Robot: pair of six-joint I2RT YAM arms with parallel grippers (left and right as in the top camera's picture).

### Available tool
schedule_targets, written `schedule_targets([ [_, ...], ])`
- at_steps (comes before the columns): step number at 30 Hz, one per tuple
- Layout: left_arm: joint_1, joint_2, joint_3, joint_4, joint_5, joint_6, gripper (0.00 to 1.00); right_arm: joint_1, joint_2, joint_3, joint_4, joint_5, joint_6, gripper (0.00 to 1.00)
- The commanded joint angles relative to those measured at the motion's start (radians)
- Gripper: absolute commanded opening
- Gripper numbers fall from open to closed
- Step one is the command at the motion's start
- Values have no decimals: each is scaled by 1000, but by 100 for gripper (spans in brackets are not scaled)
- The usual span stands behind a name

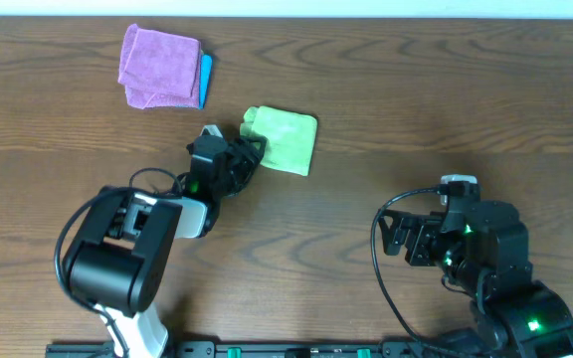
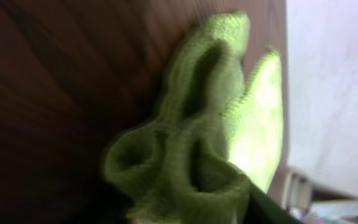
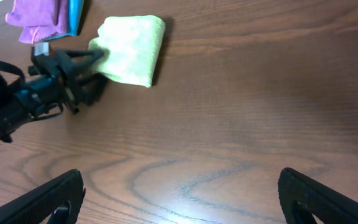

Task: Fold the cloth
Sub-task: 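Grasp the folded green cloth with the left gripper, then carry the green cloth with the left gripper onto the pink cloth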

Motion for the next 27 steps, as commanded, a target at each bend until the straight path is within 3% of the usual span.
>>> schedule_targets([
  [1,-5,82,-21,-2,-33,14,35,-9,-1,-5,-1,-3,15,99],
  [5,-4,108,-1,31,-33,76,6,-9,-2,-5,-1,-3,15,99],
  [11,2,107,78,38,32,199,6,-9,-1,-5,-1,-3,15,99],
  [17,19,103,253,23,199,219,6,-9,-2,-5,-1,-3,15,99],
  [27,76,34,658,-491,222,318,6,-9,-1,-5,-1,-3,15,99],
])
